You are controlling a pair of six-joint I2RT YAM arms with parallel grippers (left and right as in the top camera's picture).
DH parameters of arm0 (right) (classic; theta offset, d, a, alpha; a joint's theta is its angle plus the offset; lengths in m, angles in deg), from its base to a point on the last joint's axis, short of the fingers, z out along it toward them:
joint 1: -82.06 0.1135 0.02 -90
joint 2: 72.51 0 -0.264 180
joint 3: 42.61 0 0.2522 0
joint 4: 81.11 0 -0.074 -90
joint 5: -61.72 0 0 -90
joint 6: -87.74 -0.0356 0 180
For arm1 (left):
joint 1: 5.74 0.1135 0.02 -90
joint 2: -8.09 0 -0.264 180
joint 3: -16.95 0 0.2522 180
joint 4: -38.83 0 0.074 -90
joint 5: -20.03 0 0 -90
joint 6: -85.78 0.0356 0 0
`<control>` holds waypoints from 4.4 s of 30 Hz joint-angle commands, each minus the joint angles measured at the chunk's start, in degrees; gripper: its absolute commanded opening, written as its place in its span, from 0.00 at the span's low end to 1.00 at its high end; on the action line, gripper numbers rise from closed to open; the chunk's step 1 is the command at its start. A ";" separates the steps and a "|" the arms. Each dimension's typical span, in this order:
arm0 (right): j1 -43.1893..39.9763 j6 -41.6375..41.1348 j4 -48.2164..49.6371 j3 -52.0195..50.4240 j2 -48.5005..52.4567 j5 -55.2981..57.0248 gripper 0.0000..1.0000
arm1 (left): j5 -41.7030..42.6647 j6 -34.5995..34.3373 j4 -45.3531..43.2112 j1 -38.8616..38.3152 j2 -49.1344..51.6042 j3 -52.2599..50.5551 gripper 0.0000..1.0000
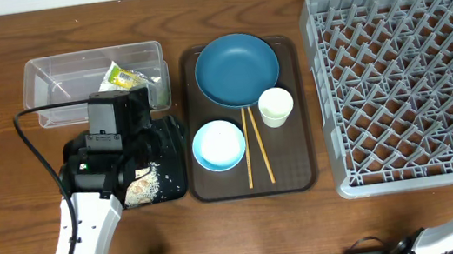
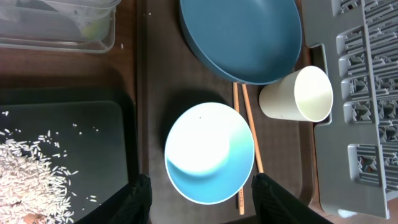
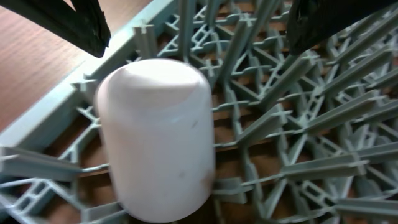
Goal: Sort waste into correct bins and load items into the dishwasher rack
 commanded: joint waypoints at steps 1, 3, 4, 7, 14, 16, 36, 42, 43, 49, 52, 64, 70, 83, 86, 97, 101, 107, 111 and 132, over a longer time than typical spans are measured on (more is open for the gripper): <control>-0.13 -0.11 -0.44 1.07 -0.42 -5.38 0.90 | -0.48 0.76 0.02 0.24 -0.15 0.26 0.55; 0.04 1.25 -0.35 1.11 -1.20 -8.66 0.89 | -0.48 0.76 -0.26 0.24 -0.15 0.26 0.55; 0.22 1.92 -0.28 1.16 -1.77 -10.19 0.90 | -0.48 0.76 -0.52 0.24 -0.15 0.26 0.55; 1.22 3.41 0.09 1.20 -4.61 -13.09 0.90 | -0.48 0.76 -2.32 0.22 -0.15 0.26 0.55; 7.98 5.11 0.02 1.20 -13.60 -14.23 0.91 | -0.48 0.74 -13.00 -3.26 1.86 0.26 0.55; 11.43 6.01 -0.13 1.20 -15.78 -14.21 0.91 | -0.48 0.74 -16.96 -5.53 3.76 0.26 0.55; 28.46 8.70 -1.42 0.92 -17.92 -9.64 0.94 | -2.34 0.74 -44.44 -23.69 31.47 0.26 0.56; 28.46 8.70 -1.46 0.92 -17.92 -9.62 0.95 | -2.38 -0.55 -43.36 -23.85 35.30 0.26 0.47; 28.46 8.70 -1.46 0.92 -17.92 -9.62 0.94 | -2.38 -0.55 -42.82 -23.85 35.45 0.26 0.44; 28.46 8.92 -1.55 0.92 -17.92 -9.60 0.95 | -1.97 -0.55 -40.65 -23.85 35.32 0.26 0.14; 28.46 8.90 -2.03 0.92 -17.92 -8.20 0.98 | -1.97 -0.74 -38.95 -23.82 34.93 0.26 0.06; 28.59 20.17 -5.38 0.59 -17.92 -19.37 0.99 | 10.67 -14.53 -34.71 -15.02 22.12 0.26 0.06; 30.97 30.84 -5.64 -4.26 -17.92 -37.03 0.99 | 31.04 -22.71 -37.64 -7.69 20.65 0.26 0.06; 42.58 42.29 6.56 -22.58 -17.92 -64.57 0.99 | 46.38 -25.07 -40.79 -6.91 20.74 0.26 0.06; 45.03 42.29 9.70 -23.96 -17.92 -68.00 0.99 | 46.36 -26.34 -40.87 -6.91 20.74 0.26 0.06; 51.04 42.27 17.94 -24.15 -17.92 -70.42 0.97 | 49.59 -30.93 -42.18 -8.90 20.74 0.26 0.06; 52.39 42.21 20.17 -24.15 -17.92 -70.84 0.95 | 49.53 -32.52 -44.33 -10.40 20.74 0.26 0.06; 53.64 42.05 20.94 -24.15 -17.92 -71.17 0.87 | 49.44 -32.57 -45.18 -10.88 20.74 0.26 0.06; 53.64 42.07 21.24 -24.15 -17.92 -71.41 0.78 | 49.33 -32.79 -45.16 -10.88 20.74 0.26 0.06; 53.64 40.09 22.34 -24.15 -17.92 -64.92 0.44 | 45.22 -25.42 -44.48 -10.88 20.74 0.26 0.27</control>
